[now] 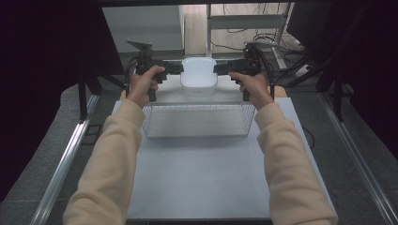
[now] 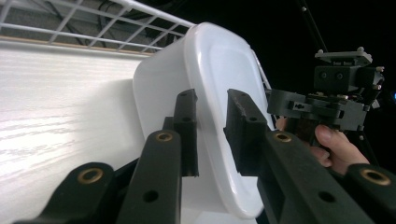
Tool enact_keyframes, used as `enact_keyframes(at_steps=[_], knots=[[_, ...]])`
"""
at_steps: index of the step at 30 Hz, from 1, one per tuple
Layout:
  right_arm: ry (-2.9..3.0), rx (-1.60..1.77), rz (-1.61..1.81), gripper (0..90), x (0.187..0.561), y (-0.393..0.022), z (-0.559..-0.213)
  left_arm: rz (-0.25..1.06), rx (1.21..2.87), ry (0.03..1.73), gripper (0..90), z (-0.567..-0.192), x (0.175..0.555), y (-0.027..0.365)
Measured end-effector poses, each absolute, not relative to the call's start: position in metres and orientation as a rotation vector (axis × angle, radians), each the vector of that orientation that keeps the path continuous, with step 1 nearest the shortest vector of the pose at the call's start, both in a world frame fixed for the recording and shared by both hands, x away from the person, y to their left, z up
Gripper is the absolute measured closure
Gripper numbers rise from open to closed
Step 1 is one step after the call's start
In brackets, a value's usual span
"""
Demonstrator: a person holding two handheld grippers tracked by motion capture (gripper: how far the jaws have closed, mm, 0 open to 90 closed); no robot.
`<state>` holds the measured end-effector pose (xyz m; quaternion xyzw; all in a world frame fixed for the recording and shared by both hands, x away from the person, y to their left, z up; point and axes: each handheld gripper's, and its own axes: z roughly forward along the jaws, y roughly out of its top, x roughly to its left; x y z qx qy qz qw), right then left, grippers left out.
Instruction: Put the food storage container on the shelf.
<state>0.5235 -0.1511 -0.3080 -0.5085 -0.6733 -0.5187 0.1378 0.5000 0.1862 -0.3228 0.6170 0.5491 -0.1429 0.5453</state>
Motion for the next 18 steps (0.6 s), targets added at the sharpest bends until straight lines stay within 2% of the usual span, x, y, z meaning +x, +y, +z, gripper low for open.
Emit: enact_keyframes(at_steps=[7,8,11,13,15,18], knots=[[-1.906,-1.52,-1.496,68.4,0.526,-0.15,-0.312,-0.315,1.458,1.293,71.5,-0.327,0.501,0.183],[-1.908,-1.515,-1.505,63.4,0.524,-0.15,-0.311,-0.304,1.47,1.282,67.3,-0.326,0.501,0.182],[-1.95,-1.511,-1.574,44.5,0.514,-0.147,-0.302,-0.133,1.519,1.255,50.5,-0.318,0.489,0.178],[-2.037,-1.488,-1.608,36.6,0.503,-0.147,-0.295,-0.027,1.564,1.228,39.9,-0.31,0.474,0.176],[-2.147,-1.443,-1.634,32.4,0.489,-0.149,-0.289,0.066,1.609,1.196,34.0,-0.304,0.457,0.176],[-2.295,-1.372,-1.704,28.9,0.464,-0.157,-0.287,0.129,1.647,1.148,29.1,-0.299,0.431,0.18]])
